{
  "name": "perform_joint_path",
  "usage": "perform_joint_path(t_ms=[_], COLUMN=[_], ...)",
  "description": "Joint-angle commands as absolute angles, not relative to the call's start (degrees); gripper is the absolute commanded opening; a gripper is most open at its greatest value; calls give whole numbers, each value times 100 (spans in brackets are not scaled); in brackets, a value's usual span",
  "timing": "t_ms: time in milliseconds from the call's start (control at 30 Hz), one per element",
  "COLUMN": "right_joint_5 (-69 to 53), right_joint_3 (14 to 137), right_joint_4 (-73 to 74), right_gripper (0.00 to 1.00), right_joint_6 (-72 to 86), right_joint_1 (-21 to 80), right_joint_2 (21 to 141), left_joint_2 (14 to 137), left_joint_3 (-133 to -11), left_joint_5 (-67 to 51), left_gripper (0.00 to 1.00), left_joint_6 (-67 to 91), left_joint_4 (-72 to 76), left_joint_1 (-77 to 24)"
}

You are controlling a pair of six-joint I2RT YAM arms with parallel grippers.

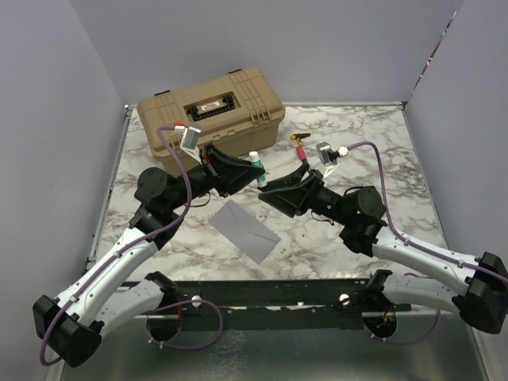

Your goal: Place the letter into the envelope and seal it

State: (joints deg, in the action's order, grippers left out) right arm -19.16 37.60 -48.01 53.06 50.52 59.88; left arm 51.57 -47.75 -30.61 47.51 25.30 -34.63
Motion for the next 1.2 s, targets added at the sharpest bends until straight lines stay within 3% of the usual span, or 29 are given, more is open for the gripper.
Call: perform_joint_path(t_ms=[0,133,233,667,767,833,1000,1167], right_joint_5=[-2055,-2081,-2101,-1780,-1666,-1773,-1868,-1699], right_joint_3=[3893,3909,4028,4117,4069,4111,4220,4392], right_joint_4=[-5291,-5421,-5290,-4989,-5040,-5069,-5051,-4633], right_gripper=[53,38,38,62,63,58,33,22], right_joint_6=[5301,5321,5287,5423,5448,5397,5244,4979], right_joint_1=[5063,5063,5064,5063,5063,5063,5063,5063], right_joint_2=[6025,6061,6125,6260,6256,6285,6372,6393], left_joint_2=[5054,5071,5063,4976,4975,4967,4966,4987], left_joint_3=[-4731,-4654,-4629,-4581,-4578,-4555,-4530,-4478], left_joint_5=[-3272,-3266,-3264,-3157,-3156,-3147,-3136,-3121], left_gripper=[0,0,0,0,0,0,0,0], left_joint_6=[4990,5141,5210,5264,5271,5280,5291,5295], left_joint_4=[2812,2962,3061,3076,3076,3076,3089,3148], left_joint_1=[-3463,-3463,-3463,-3463,-3463,-3467,-3463,-3463])
